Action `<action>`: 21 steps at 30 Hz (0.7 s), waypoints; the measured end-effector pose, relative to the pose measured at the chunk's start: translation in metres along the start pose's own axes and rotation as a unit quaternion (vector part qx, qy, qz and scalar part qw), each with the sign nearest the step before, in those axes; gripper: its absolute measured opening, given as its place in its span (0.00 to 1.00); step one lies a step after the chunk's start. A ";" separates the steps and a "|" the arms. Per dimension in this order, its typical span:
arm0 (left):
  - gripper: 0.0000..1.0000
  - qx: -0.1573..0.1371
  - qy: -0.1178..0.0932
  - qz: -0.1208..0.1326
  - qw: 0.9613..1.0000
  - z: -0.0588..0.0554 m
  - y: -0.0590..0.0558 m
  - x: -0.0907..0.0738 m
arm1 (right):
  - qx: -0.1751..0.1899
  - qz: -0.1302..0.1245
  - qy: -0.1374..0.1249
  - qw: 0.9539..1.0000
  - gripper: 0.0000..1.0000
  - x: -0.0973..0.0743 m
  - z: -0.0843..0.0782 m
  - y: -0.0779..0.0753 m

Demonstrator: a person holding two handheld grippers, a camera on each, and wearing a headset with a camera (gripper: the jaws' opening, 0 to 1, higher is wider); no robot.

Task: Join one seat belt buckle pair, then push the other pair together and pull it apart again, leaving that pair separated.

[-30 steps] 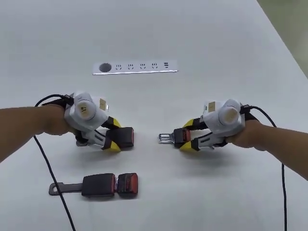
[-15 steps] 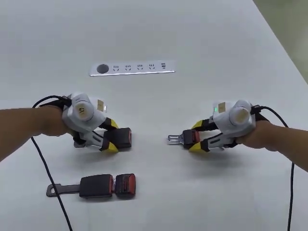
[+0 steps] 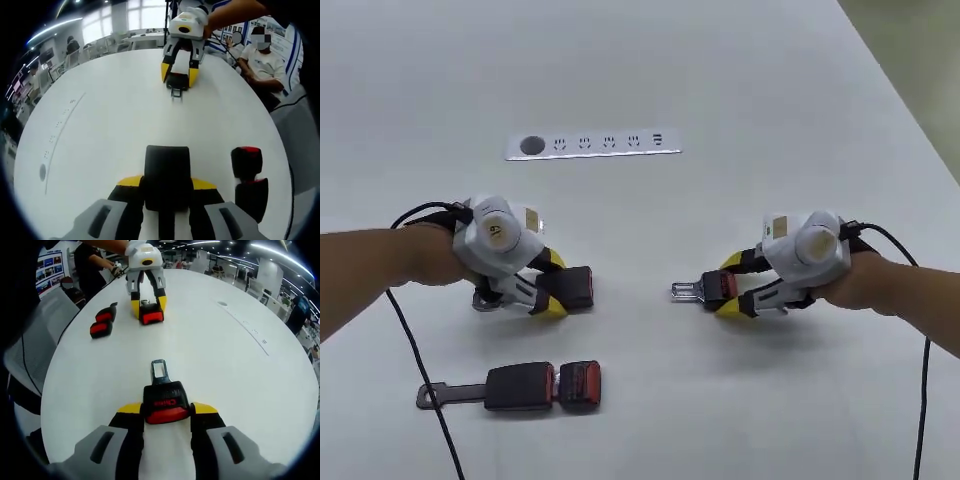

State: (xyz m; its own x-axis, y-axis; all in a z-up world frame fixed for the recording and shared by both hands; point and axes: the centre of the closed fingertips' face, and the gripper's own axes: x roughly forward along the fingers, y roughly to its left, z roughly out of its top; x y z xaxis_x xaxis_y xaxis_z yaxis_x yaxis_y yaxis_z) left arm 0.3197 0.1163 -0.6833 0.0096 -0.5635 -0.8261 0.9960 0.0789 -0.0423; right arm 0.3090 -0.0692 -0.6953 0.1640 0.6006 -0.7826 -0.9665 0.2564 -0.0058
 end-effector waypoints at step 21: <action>1.00 -0.185 -0.135 0.139 0.964 0.019 0.005 -0.056 | 0.182 -0.230 -0.129 0.947 0.73 -0.058 0.054 -0.009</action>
State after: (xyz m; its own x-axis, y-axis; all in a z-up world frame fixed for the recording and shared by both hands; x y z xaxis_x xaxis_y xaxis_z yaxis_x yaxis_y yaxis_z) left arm 0.3258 0.1328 -0.6266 0.3431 -0.6678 -0.6605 0.8528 0.5162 -0.0790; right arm 0.3189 -0.0651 -0.6161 0.6389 0.5149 -0.5716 -0.6573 0.7514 -0.0578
